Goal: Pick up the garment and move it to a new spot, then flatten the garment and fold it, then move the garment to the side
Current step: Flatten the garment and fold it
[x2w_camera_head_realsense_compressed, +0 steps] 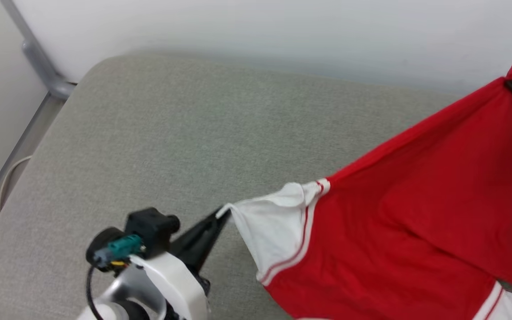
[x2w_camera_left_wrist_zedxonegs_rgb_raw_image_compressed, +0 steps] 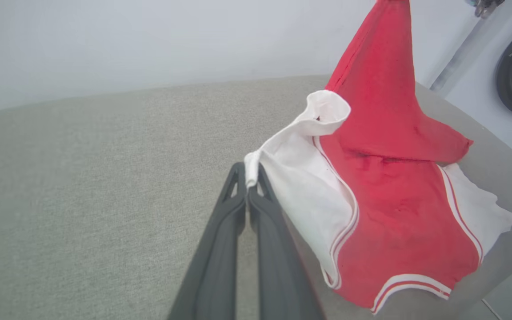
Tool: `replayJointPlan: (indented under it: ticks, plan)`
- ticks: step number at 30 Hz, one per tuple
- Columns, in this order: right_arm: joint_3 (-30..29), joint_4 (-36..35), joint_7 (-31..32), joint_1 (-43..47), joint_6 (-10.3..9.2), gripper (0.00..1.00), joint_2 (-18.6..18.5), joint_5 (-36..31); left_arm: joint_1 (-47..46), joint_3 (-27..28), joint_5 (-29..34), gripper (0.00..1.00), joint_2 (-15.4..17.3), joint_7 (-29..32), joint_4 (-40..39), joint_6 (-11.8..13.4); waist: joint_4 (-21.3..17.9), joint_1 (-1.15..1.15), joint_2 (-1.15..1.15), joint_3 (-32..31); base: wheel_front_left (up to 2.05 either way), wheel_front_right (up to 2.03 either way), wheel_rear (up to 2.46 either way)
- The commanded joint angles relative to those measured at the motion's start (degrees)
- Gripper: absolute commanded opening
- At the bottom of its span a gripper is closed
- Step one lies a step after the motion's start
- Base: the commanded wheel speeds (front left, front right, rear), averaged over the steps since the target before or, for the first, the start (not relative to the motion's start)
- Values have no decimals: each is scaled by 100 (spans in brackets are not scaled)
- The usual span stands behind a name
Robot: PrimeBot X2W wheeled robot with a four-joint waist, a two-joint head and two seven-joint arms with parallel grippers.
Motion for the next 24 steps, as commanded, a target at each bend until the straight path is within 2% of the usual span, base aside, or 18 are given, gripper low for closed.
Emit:
replayJointPlan:
  ticks: [1, 8, 15, 24]
  plan:
    - [-38, -108, -72, -102, -4, 0, -34, 68, -136, 126, 9, 0, 69, -46, -59, 51, -185, 0, 0, -151, 0, 0, 0]
    - [-221, -749, 12, -110, -5, 0, 27, 130, -767, 617, 59, 0, 267, 30, -333, 180, -541, 0, 0, -349, 0, 0, 0]
    - [-559, -1713, 536, 139, -5, 0, 419, 409, -1328, 998, 35, 0, 351, 109, -548, 289, -903, 0, 0, -473, 0, 0, 0]
    - [-974, -2849, 839, 360, -4, 0, 786, 126, -1985, 1399, 183, 0, 442, 155, -704, 519, -1205, 0, 0, -395, 0, 0, 0]
